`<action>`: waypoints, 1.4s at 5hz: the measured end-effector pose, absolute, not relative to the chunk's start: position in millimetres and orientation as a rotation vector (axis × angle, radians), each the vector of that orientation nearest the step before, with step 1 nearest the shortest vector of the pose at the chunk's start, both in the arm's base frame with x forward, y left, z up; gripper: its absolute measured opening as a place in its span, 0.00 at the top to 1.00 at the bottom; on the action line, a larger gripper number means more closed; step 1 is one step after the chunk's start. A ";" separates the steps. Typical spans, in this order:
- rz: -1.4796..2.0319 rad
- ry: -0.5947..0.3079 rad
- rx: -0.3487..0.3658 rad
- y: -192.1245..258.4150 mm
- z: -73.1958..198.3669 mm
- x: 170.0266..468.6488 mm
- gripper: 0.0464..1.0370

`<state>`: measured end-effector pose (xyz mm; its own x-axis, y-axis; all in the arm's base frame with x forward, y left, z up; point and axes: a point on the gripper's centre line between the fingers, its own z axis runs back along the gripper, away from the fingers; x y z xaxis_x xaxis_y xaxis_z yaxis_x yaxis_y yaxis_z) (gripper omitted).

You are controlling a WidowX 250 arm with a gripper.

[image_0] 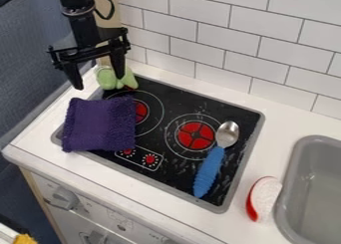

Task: Moved the white object to the top of the purple table cloth

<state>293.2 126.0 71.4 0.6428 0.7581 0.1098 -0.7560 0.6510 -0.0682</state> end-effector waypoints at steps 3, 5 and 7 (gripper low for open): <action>0.817 -0.060 -0.005 102.7 54.2 287.5 0.04; 0.546 -0.086 -0.081 16.2 73.5 271.5 0.04; 0.285 -0.132 -0.068 -67.4 68.4 251.8 0.04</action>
